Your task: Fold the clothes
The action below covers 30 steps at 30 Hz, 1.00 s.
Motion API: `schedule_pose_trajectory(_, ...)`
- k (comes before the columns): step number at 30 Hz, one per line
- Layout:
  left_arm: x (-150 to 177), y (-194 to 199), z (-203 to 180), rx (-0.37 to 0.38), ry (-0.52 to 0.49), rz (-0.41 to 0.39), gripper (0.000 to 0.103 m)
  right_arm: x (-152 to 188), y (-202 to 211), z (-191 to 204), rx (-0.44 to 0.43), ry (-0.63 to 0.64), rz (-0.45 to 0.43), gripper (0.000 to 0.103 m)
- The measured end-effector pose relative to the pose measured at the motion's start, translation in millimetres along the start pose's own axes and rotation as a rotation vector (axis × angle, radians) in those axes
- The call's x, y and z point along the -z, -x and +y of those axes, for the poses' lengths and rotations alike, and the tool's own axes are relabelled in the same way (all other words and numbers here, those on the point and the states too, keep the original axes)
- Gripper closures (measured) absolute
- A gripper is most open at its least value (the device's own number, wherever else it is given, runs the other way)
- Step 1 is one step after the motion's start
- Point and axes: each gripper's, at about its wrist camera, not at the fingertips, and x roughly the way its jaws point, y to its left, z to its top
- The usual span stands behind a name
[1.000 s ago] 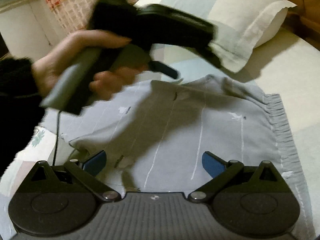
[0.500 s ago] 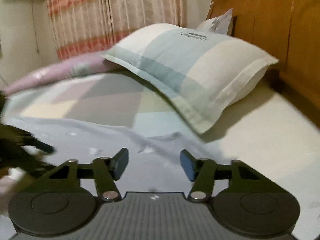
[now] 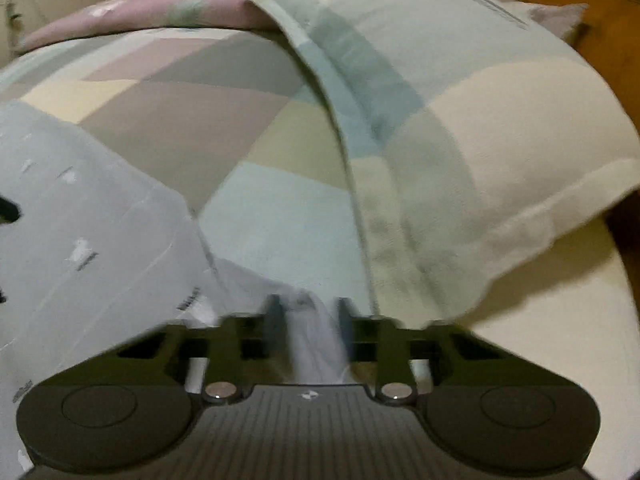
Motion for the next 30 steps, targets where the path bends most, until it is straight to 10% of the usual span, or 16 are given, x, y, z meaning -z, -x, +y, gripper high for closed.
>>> schedule_pose_trajectory(6,-3,6,1,0.016,-0.008,0.019,0.012,0,1,-10,0.131,-0.095,-0.057,0.101)
schedule_pose_trajectory(13,-3,24,14,-0.075,-0.056,-0.016,0.012,13,44,-5,0.105,-0.188,-0.118,0.061)
schedule_pose_trajectory(16,0,20,30,-0.103,-0.027,-0.011,0.012,25,50,-5,-0.029,-0.266,-0.061,0.06)
schedule_pose_trajectory(23,13,19,53,-0.08,0.066,0.043,0.011,45,28,-60,0.067,-0.495,-0.078,0.073)
schedule_pose_trajectory(30,3,39,67,-0.124,0.071,-0.025,0.011,34,58,-22,0.072,-0.437,-0.071,0.053)
